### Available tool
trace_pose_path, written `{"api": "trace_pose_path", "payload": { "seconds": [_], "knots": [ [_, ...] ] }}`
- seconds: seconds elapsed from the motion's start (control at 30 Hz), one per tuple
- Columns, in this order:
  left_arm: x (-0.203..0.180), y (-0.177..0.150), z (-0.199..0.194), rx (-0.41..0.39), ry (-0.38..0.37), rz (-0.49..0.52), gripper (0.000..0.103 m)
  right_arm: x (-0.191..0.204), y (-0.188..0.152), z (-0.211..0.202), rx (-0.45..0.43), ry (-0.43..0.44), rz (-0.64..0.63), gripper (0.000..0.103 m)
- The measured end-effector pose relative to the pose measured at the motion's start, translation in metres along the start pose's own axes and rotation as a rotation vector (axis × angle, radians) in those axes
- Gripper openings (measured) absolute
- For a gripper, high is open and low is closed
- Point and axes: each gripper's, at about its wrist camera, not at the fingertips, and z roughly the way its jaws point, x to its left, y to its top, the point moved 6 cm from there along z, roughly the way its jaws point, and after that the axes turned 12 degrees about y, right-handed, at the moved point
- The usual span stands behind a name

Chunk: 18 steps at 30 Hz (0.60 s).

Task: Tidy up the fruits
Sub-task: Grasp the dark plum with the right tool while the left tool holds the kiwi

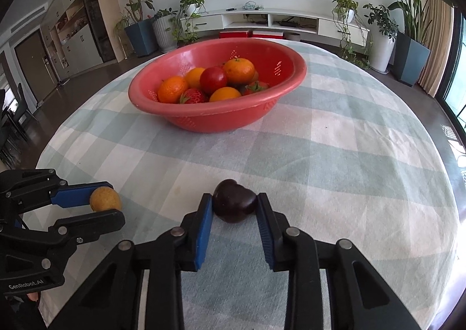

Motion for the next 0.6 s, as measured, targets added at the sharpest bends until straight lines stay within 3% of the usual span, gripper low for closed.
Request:
{"api": "trace_pose_path", "payload": {
  "seconds": [0.27, 0.6],
  "knots": [
    [0.001, 0.0, 0.001, 0.001, 0.001, -0.002, 0.027, 0.005, -0.002, -0.002, -0.006, -0.002, -0.02, 0.032],
    [0.012, 0.005, -0.002, -0.013, 0.0, -0.038, 0.027, -0.003, 0.006, -0.022, -0.089, 0.001, 0.033, 0.032]
  ]
}}
